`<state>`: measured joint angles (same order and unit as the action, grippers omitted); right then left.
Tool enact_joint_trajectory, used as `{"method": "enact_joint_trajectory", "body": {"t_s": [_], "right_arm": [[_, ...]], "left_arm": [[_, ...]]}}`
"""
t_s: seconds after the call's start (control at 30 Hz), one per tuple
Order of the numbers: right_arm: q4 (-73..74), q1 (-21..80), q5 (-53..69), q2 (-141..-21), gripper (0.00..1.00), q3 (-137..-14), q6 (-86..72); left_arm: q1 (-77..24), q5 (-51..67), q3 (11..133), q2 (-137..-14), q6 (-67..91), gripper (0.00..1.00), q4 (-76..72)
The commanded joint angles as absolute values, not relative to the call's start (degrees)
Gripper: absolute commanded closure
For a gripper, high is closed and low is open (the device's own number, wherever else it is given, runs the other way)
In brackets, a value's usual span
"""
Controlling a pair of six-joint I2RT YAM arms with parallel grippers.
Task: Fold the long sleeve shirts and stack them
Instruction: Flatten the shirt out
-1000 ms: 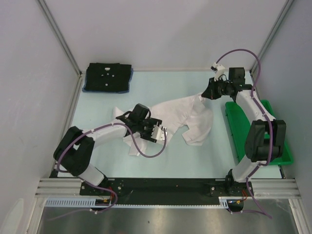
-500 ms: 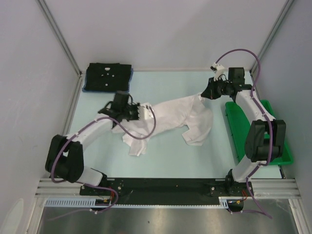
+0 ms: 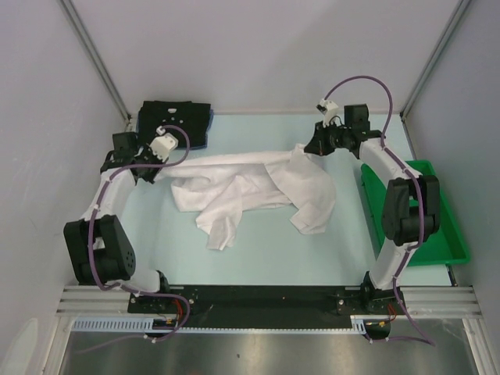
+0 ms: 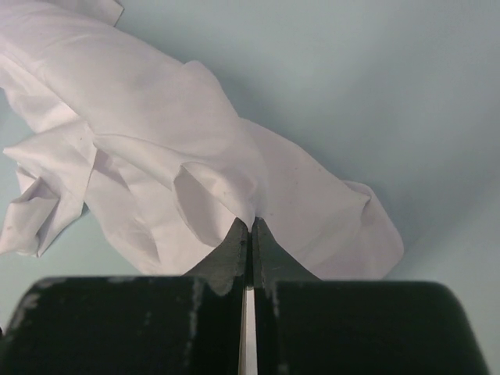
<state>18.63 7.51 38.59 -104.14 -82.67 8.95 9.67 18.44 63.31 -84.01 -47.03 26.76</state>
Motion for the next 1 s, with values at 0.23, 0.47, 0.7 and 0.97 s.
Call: {"method": "enact_joint_trajectory", "body": {"t_s": [0.23,0.47,0.7,0.97], "right_arm": [[16.35,7.12,37.97,-106.44,1.0,-88.07,8.61],[23.8,2.65,39.55,-104.16,0.55,-87.89,10.54],[33.04,1.14,45.26,-103.44,0.48,-84.64,15.38],[31.64,2.81,40.62,-108.44,0.4,-82.61,23.55]], "left_arm": [[12.48,19.69,66.79,-87.19,-38.41,1.0,29.35],[12.22,22.14,68.38,-86.66,-38.5,1.0,31.02],[10.64,22.06,67.94,-86.57,-39.64,1.0,31.81],[10.55,21.27,68.38,-87.36,-40.69,1.0,32.61]]}}
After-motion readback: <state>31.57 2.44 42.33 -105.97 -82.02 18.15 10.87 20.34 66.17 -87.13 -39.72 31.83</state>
